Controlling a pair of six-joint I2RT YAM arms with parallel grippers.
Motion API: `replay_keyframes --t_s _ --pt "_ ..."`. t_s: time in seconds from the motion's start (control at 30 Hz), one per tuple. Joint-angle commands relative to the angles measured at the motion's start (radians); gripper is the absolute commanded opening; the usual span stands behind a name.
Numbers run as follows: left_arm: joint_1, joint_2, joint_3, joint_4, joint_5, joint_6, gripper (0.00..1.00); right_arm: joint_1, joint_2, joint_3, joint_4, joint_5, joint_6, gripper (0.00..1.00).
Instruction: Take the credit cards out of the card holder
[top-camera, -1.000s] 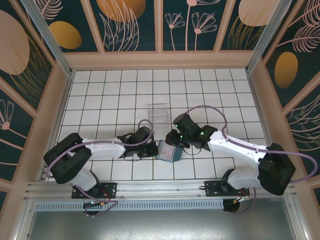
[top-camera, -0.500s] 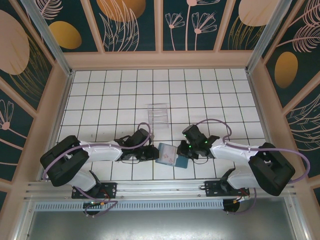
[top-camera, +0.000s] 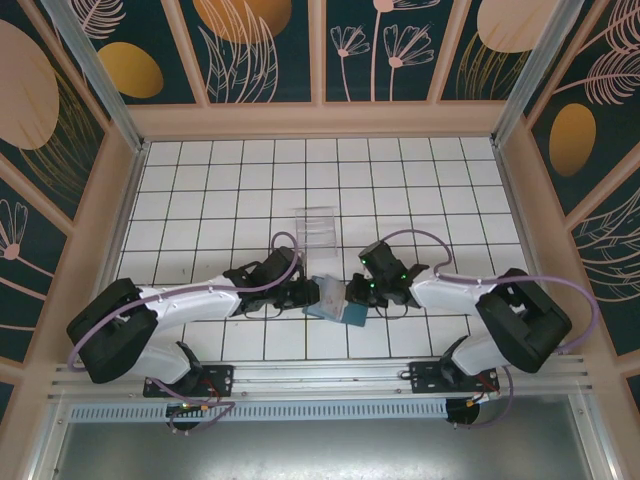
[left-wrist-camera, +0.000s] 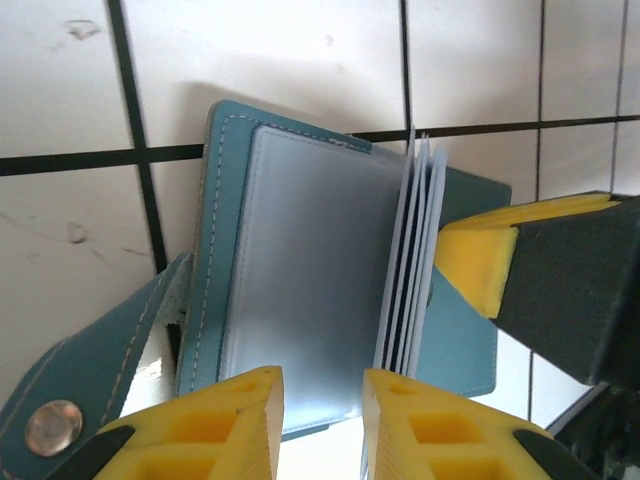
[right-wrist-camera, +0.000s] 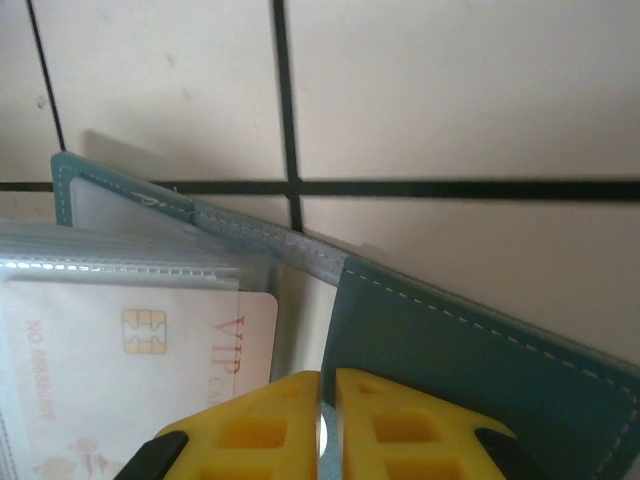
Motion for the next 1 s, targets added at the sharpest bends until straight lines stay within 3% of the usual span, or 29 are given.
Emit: replay_keyframes --t_s 0.0,0.23,0.53,0.8,0.97 --pt "-0.001 -0.025 0.034 -0.112 -0.079 0.019 0.28 -0.006 0.048 0.051 -0.018 0.007 -0.066 0.13" --pt "-0.001 -0.036 0.074 -0.242 -0.174 0.039 0.28 -0.005 0.081 0.072 -0.024 0.008 -0.087 0.13" --pt "-0.001 0.005 0.151 -0.160 -0.137 0.014 0.39 0.010 0.068 0.096 -0.023 -0.020 -0.092 0.14" --pt "-0.001 0.070 0.138 -0.139 -0.145 0.020 0.39 0.018 -0.001 0.123 -0.112 -0.031 -0.013 0.29" --pt "-0.001 0.089 0.098 -0.098 -0.127 0.023 0.39 0.016 -0.093 0.057 -0.056 -0.062 0.032 0.30"
